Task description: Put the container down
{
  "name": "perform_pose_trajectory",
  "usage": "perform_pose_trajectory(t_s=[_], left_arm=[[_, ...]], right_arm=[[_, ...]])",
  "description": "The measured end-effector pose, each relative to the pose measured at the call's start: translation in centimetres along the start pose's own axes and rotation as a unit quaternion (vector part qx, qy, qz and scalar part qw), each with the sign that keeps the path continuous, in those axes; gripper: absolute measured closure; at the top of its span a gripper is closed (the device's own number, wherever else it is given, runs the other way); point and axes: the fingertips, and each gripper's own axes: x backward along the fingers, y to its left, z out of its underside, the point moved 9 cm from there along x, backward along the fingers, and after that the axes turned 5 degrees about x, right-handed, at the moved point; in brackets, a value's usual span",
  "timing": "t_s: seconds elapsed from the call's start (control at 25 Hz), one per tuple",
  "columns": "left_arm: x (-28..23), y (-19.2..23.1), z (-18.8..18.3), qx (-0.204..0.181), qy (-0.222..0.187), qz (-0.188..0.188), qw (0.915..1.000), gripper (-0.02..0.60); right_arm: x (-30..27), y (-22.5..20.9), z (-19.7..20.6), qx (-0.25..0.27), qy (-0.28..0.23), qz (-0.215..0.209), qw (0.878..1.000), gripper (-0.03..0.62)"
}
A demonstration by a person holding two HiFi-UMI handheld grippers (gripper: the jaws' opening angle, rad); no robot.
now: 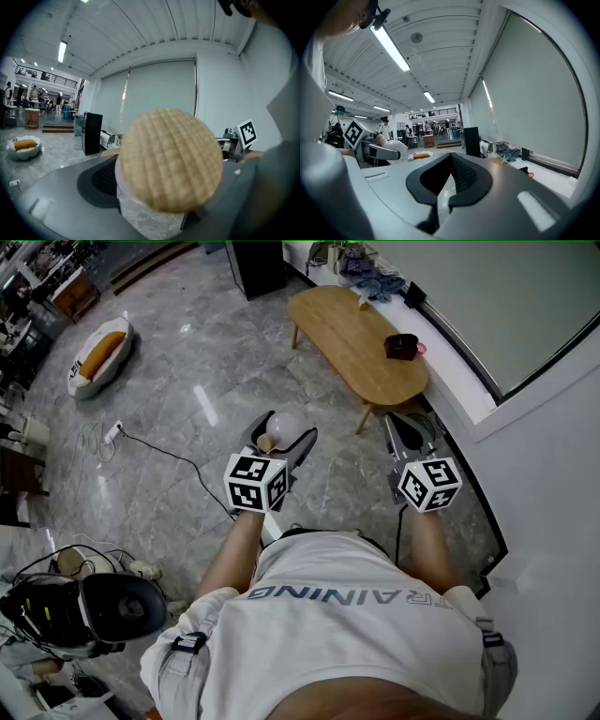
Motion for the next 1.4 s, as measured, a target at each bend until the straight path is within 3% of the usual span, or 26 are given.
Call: perform_pose_trajectory(t_s=[0.6, 0.8, 1.12, 1.4], left_arm=[[0.6, 0.0, 0.6, 0.001, 0.005, 0.005, 1.0, 0.179], [1.3, 1.0, 0.6, -0.009, 0.001, -0.001, 1.0, 0.179], [4.1, 4.9, 0.8, -0.012, 0.001, -0.005, 0.9999, 0.179], [6.0, 9.1, 1.2, 0.003, 0.007, -0.024, 0.9997, 0.179]], right_arm=[[1.0, 0.6, 0.6, -0.002, 0.007, 0.011, 1.0, 0.579], [0.5, 0.8, 0.9, -0.038, -0.014, 0.02, 0.999, 0.579], [-2.5, 4.3, 1.8, -0.041, -0.001, 0.023, 0.999, 0.579], [-6.5, 7.7, 2.4, -0.026, 0.021, -0.011, 0.999, 0.579]])
